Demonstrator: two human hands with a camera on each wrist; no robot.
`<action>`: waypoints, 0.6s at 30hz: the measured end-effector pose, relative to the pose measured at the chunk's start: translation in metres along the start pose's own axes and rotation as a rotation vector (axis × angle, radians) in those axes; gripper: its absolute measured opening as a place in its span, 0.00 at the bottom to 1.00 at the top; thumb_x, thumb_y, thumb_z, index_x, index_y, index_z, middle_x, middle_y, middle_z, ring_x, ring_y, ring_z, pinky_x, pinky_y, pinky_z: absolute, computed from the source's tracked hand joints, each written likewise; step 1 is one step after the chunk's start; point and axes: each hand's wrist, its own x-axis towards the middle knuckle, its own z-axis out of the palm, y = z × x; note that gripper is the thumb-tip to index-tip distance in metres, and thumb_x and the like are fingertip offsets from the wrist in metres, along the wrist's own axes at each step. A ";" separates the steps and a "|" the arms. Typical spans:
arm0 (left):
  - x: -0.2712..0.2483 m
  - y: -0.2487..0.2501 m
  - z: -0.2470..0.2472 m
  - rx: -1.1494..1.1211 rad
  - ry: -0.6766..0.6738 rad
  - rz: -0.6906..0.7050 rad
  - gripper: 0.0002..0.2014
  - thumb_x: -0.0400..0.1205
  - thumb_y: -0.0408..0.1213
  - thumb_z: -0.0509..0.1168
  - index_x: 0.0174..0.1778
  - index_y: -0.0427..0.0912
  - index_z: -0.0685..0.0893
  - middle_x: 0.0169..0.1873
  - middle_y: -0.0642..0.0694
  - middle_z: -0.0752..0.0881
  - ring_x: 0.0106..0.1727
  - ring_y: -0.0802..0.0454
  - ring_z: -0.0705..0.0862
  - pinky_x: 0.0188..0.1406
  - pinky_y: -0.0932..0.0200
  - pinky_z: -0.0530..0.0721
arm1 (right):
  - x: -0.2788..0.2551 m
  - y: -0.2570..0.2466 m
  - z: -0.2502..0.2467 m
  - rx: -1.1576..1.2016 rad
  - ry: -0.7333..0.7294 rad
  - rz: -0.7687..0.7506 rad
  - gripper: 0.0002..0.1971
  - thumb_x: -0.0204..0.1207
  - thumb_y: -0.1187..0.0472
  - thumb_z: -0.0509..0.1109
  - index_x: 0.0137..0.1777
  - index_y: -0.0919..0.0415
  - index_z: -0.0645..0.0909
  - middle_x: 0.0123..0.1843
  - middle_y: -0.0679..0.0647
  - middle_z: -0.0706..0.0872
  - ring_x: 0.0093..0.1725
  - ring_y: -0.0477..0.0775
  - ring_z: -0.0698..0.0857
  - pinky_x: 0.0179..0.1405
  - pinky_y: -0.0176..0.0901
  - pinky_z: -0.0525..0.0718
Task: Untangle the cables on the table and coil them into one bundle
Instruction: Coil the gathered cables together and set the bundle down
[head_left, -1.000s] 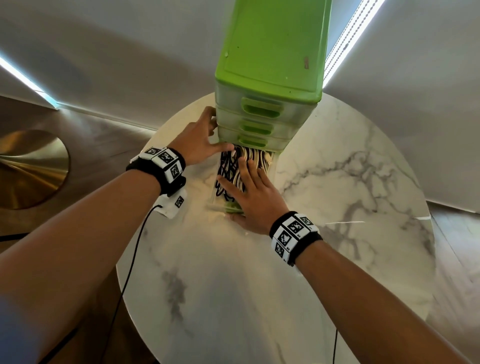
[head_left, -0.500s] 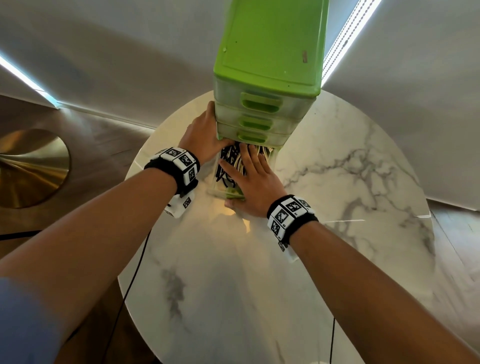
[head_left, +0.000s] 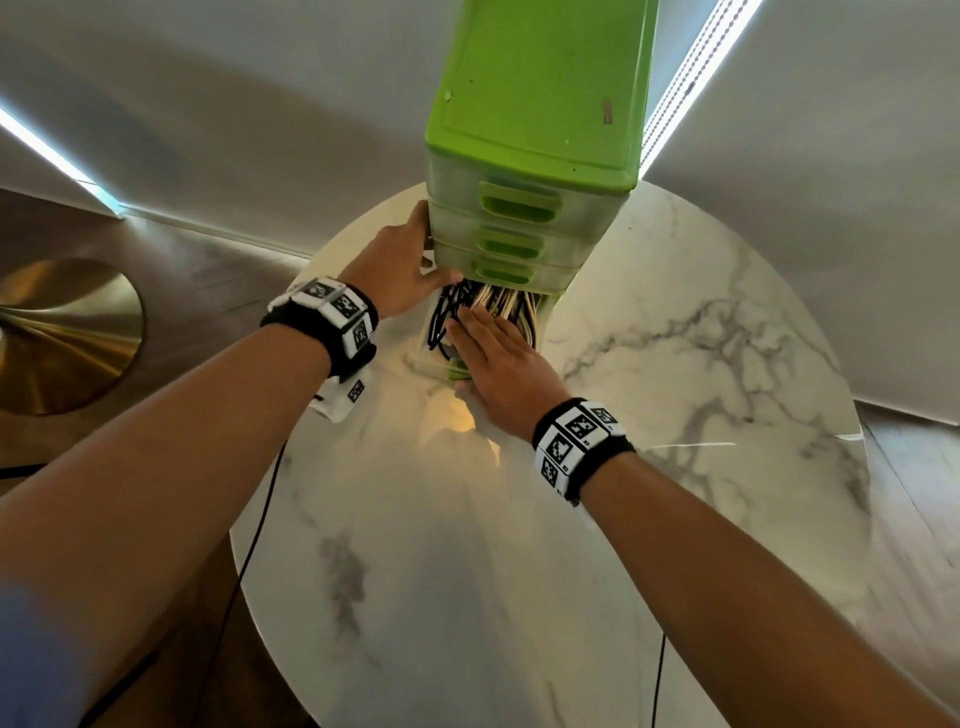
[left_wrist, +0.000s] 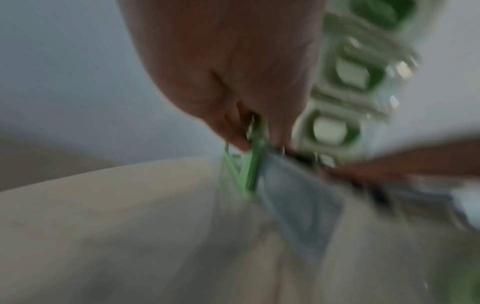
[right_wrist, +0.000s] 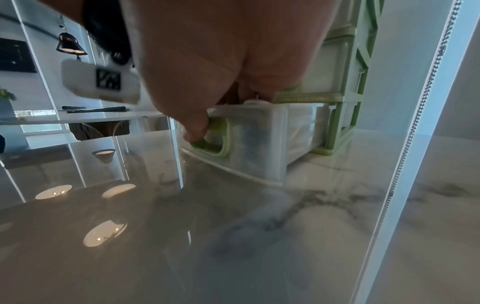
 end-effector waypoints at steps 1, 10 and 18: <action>-0.002 -0.002 0.006 0.051 0.015 0.021 0.38 0.77 0.48 0.80 0.76 0.39 0.68 0.65 0.41 0.88 0.59 0.41 0.89 0.57 0.42 0.87 | 0.002 0.000 -0.003 -0.003 -0.003 -0.001 0.38 0.72 0.56 0.81 0.79 0.70 0.73 0.78 0.69 0.77 0.79 0.71 0.76 0.78 0.63 0.75; 0.003 -0.003 0.007 -0.002 0.038 0.065 0.39 0.78 0.48 0.79 0.78 0.37 0.67 0.62 0.39 0.89 0.59 0.42 0.91 0.56 0.51 0.87 | 0.020 0.012 -0.010 -0.129 -0.029 -0.015 0.36 0.71 0.55 0.78 0.80 0.60 0.75 0.79 0.56 0.79 0.77 0.64 0.79 0.70 0.58 0.80; 0.011 0.000 -0.007 0.039 -0.037 0.104 0.35 0.82 0.47 0.74 0.80 0.35 0.67 0.65 0.37 0.89 0.65 0.40 0.88 0.65 0.46 0.86 | 0.014 0.019 0.000 -0.132 0.117 0.010 0.31 0.76 0.67 0.75 0.79 0.66 0.75 0.80 0.62 0.77 0.81 0.66 0.74 0.80 0.63 0.73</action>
